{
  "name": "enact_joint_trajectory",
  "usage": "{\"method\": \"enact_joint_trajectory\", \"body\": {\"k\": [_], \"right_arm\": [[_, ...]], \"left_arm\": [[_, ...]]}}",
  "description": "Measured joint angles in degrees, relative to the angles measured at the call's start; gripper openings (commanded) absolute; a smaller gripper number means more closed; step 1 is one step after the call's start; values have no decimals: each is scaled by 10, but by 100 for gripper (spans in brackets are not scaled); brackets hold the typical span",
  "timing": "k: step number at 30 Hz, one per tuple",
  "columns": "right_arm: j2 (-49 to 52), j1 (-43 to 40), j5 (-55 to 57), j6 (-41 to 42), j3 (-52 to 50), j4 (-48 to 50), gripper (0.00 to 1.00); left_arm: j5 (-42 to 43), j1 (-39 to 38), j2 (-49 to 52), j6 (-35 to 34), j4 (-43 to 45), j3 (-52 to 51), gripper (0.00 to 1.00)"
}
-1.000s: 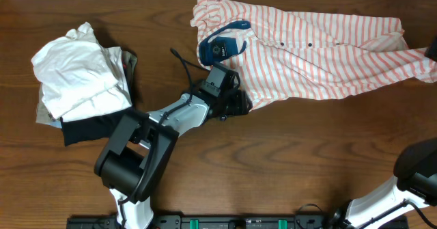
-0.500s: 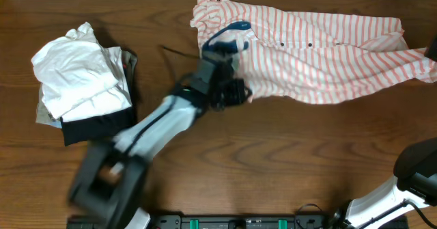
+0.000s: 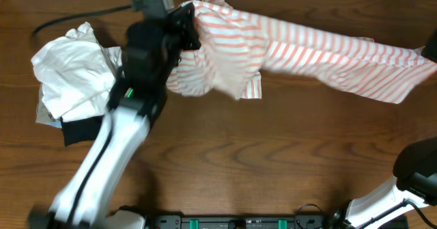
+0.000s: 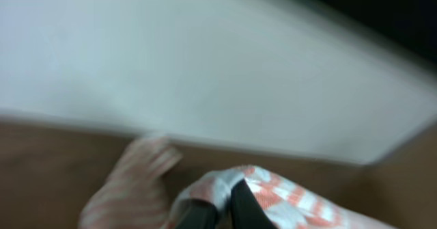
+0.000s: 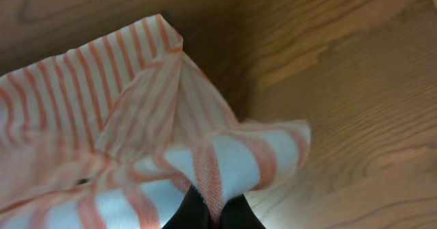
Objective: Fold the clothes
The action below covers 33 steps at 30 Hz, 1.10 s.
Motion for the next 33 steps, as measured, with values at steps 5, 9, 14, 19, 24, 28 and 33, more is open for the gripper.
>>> {"method": "enact_joint_trajectory", "body": {"k": [5,9,14,19,24,28,33], "right_arm": [[0,0,1,0,0,-5,1],[0,0,2,0,0,-6,1],[0,0,3,0,0,-5,1],[0,0,4,0,0,-2,1],[0,0,4,0,0,-2,1],[0,0,4,0,0,-2,1],[0,0,4,0,0,-2,1]], "left_arm": [[8,37,180,11,27,-14,31],[57,43,214,13,-13,-23,37],[161,32,168,11,-96,-23,37],[203,-26,94,10,-236,-20,43],[171,-95,104,-26,-320,-26,47],[146,-102,146,-54,-310,-45,50],[132,-102,217,-71,-292,-50,52]]}}
